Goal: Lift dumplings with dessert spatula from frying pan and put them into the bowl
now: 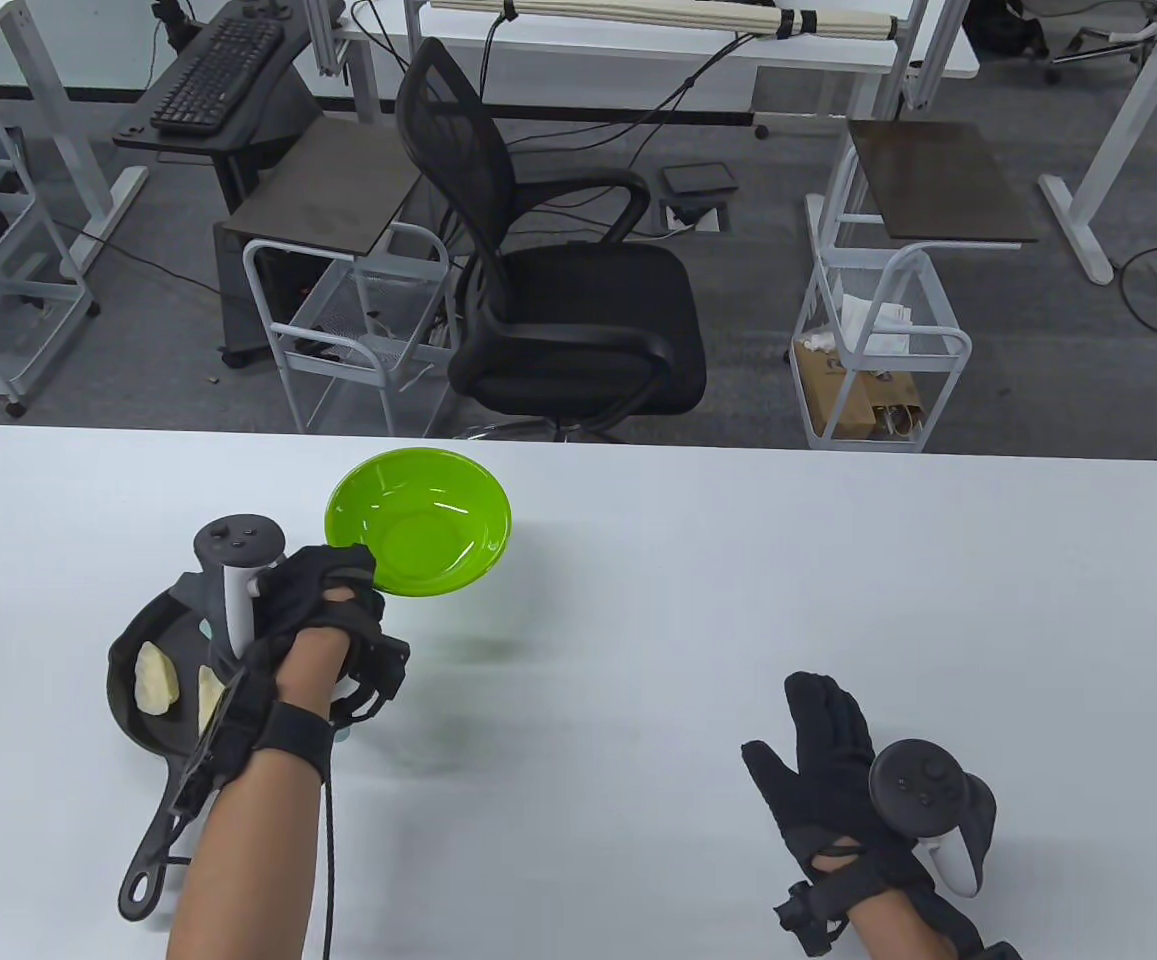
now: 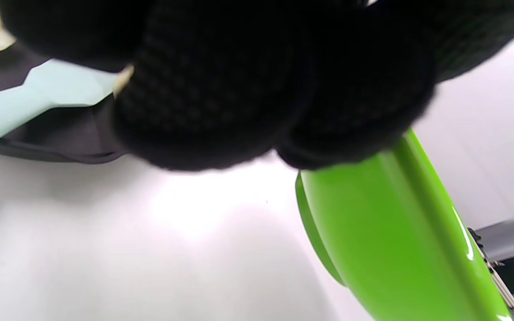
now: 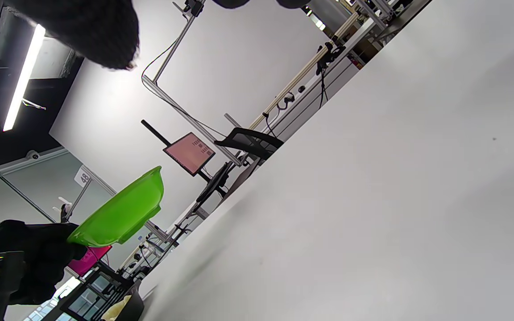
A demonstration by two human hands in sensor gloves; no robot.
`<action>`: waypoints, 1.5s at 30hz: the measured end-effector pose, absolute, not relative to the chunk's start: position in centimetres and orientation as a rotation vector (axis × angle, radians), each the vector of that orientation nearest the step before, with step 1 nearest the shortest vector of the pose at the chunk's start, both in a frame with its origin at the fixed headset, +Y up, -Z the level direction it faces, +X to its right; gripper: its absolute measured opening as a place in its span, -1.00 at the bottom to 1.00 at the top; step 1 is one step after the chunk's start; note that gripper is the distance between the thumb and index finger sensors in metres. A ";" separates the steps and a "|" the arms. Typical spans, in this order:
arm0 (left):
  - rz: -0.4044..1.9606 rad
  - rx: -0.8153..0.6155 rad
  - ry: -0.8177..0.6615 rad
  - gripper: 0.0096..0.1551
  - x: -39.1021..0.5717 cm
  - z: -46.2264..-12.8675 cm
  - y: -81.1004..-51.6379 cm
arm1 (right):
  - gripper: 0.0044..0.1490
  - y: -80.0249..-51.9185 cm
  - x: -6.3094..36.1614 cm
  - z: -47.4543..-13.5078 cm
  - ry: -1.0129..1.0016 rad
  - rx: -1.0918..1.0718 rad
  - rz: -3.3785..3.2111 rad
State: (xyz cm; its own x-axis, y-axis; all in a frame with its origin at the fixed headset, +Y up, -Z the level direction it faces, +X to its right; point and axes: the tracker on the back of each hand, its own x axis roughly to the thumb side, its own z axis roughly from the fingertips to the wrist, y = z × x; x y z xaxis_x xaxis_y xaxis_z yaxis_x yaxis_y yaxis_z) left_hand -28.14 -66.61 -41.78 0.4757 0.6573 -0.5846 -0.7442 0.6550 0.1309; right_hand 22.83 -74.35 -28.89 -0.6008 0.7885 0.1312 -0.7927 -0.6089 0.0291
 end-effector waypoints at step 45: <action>0.824 -0.271 0.226 -0.49 -16.1 -30.5 -74.6 | 0.06 -76.4 21.3 -28.7 0.196 0.071 1.927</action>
State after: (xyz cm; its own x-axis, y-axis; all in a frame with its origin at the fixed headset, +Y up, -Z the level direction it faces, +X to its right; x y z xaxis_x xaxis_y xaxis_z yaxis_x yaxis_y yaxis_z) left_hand -16.06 -74.61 -30.46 0.6589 0.6895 -0.3009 -0.7466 0.6484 -0.1490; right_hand 21.29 -76.43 -28.75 -0.3579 0.9327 -0.0447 -0.9226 -0.3458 0.1713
